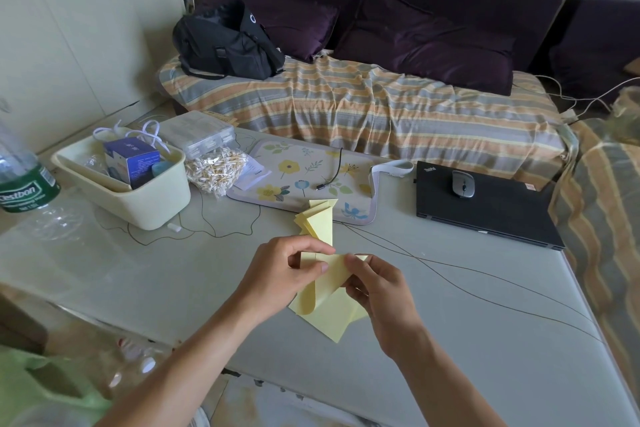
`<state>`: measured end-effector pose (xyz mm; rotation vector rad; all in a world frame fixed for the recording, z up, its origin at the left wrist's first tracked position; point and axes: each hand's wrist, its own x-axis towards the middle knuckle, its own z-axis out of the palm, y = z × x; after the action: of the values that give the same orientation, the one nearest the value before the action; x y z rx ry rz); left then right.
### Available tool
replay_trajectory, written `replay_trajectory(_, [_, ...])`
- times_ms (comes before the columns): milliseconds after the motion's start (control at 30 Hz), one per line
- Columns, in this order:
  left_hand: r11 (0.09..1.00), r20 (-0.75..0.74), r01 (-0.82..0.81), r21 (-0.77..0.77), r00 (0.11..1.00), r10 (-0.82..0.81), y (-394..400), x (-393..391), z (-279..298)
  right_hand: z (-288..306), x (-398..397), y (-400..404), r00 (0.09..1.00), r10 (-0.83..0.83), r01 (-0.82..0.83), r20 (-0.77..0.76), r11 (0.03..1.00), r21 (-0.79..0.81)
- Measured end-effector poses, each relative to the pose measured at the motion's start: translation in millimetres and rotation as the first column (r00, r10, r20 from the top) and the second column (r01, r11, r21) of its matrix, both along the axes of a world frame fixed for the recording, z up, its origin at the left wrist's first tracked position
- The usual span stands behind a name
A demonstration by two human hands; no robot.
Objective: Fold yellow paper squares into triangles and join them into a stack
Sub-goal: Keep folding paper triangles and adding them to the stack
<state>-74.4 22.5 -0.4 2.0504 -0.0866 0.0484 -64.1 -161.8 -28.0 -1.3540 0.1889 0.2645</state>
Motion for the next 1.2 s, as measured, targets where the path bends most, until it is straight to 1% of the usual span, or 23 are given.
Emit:
replay_trajectory(233, [1.0, -0.004, -0.008, -0.006, 1.0, 0.008, 1, 0, 1, 0, 0, 0, 1.0, 0.004, -0.004, 0.008, 1.0, -0.021])
replay_trajectory(333, [1.0, -0.031, -0.01, -0.026, 0.999, 0.009, -1, 0, 1, 1, -1, 0, 1.0, 0.007, -0.006, 0.017, 0.999, -0.045])
replay_trajectory(467, [0.999, -0.09, 0.006, -0.05, 0.996, -0.011, -2, 0, 0, 5, -4, 3, 0.995, 0.069, -0.06, 0.069, 0.99, -0.125])
replay_trajectory(567, [0.998, -0.103, -0.02, -0.052, 0.995, 0.014, -2, -1, 0, 7, -6, 6, 0.992, 0.096, -0.083, 0.087, 0.987, -0.141])
replay_trajectory(800, [0.998, -0.094, -0.05, -0.037, 0.994, 0.046, -1, -1, 1, 10, -5, 3, 0.997, 0.033, -0.026, 0.073, 0.996, -0.083])
replay_trajectory(1067, [0.996, -0.124, -0.076, -0.043, 0.99, 0.07, -1, 0, 0, 10, -4, 3, 0.997, -0.045, 0.048, 0.066, 0.998, -0.043])
replay_trajectory(1200, [0.995, -0.129, -0.075, -0.065, 0.989, 0.066, -2, -1, 0, 10, -4, 4, 0.998, -0.032, 0.034, 0.05, 0.999, -0.03])
